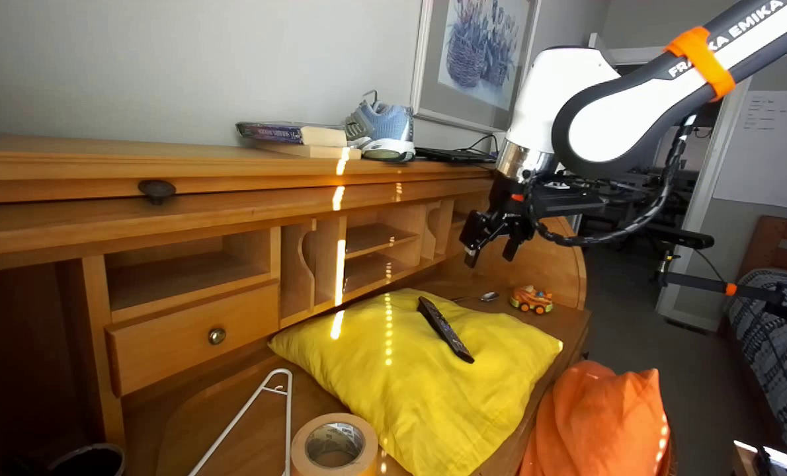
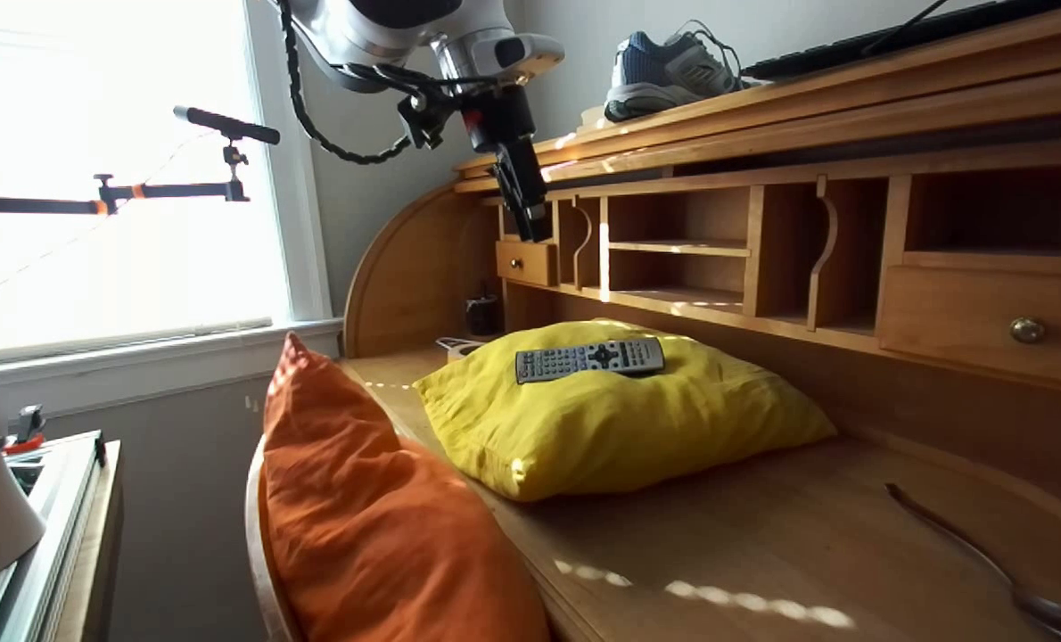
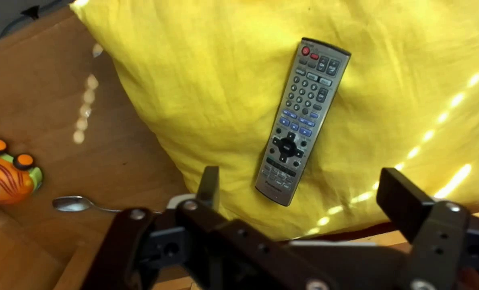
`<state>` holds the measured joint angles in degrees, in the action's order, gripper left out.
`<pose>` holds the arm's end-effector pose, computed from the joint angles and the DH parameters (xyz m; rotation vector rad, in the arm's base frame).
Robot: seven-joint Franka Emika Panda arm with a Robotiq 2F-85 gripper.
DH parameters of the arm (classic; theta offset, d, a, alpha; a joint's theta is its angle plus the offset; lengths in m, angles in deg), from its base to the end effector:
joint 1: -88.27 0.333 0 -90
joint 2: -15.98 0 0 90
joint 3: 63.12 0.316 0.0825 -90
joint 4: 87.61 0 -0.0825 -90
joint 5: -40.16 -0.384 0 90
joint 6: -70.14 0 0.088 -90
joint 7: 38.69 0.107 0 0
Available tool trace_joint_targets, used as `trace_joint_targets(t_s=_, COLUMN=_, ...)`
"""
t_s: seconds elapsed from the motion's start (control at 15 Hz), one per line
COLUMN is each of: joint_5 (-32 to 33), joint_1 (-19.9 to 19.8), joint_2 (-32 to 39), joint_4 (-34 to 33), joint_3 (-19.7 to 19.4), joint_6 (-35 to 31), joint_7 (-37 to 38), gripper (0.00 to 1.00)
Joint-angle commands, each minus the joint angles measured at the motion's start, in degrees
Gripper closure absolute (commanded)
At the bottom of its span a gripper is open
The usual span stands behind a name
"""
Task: Put the remote on the pillow upside down
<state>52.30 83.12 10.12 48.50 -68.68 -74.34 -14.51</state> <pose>0.4992 -0.0927 0.3882 2.9353 -0.6754 0.3964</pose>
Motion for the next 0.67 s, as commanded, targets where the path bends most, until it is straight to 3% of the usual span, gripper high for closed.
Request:
trace_joint_targets(t_s=0.0, joint_5=-8.8, joint_1=-0.1, joint_2=-1.7, joint_4=-0.5, joint_3=-0.1, joint_6=4.8, joint_7=-5.9, gripper=0.00)
trace_joint_targets(t_s=0.13, joint_5=-10.9, joint_1=-0.3, joint_2=-2.0, joint_4=-0.9, joint_3=-0.3, joint_6=5.8, joint_7=-8.5, gripper=0.00)
trace_joint_targets(t_s=0.2, joint_5=-8.1, joint_1=-0.7, joint_2=-1.0, joint_4=-0.8, joint_3=0.5, joint_6=3.4, joint_7=-5.6, gripper=0.00)
trace_joint_targets(t_s=0.6, joint_5=-8.3, joint_1=-0.7, joint_2=-0.9, joint_4=-1.0, joint_3=0.6, joint_6=3.5, joint_7=-5.9, gripper=0.00)
